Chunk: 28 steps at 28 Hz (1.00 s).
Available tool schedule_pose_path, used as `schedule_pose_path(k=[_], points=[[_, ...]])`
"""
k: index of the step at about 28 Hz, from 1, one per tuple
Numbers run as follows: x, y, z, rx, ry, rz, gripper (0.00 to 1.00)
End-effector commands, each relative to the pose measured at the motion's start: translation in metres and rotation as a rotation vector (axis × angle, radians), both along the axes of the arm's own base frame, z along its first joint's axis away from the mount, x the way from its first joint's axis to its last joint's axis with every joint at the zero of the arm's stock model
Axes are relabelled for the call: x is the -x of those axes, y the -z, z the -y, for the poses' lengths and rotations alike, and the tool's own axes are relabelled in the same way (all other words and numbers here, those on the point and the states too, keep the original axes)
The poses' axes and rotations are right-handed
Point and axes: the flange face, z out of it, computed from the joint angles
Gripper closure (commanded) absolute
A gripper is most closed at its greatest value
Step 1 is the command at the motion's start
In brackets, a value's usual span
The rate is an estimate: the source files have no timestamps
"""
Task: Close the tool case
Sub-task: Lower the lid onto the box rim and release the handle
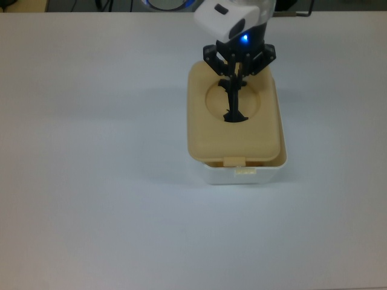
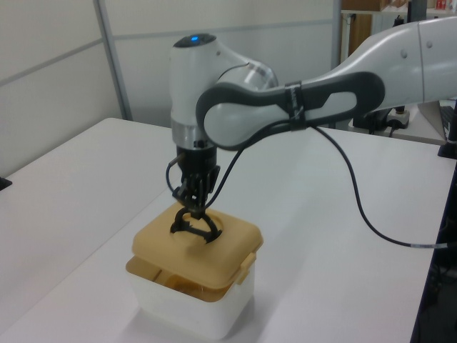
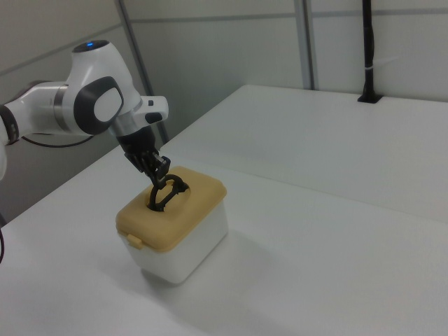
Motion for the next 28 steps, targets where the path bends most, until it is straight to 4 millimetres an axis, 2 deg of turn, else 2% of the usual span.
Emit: schedule_pose_path(k=[1,5,7,11,18,19,20,21,22,23,28], points=[[-0.003,0.007,-0.004,0.004,0.014,0.016,1.00],[-0.004,0.009,-0.005,0.007,0.012,0.014,1.00],[-0.007,0.017,-0.006,0.012,0.013,0.004,1.00],[-0.005,0.022,-0.018,0.012,-0.006,0.001,1.00],[-0.005,0.029,-0.023,0.014,-0.013,-0.009,0.98],[-0.005,0.031,-0.025,0.017,-0.016,-0.012,0.91],[-0.005,0.032,-0.026,0.017,-0.018,-0.013,0.77],[-0.005,0.032,-0.028,0.017,-0.019,-0.013,0.24],[-0.005,0.032,-0.028,0.017,-0.018,-0.013,0.03],[-0.005,0.032,-0.027,0.018,-0.015,-0.013,0.00],[-0.006,0.032,-0.024,0.049,-0.022,-0.002,0.00]])
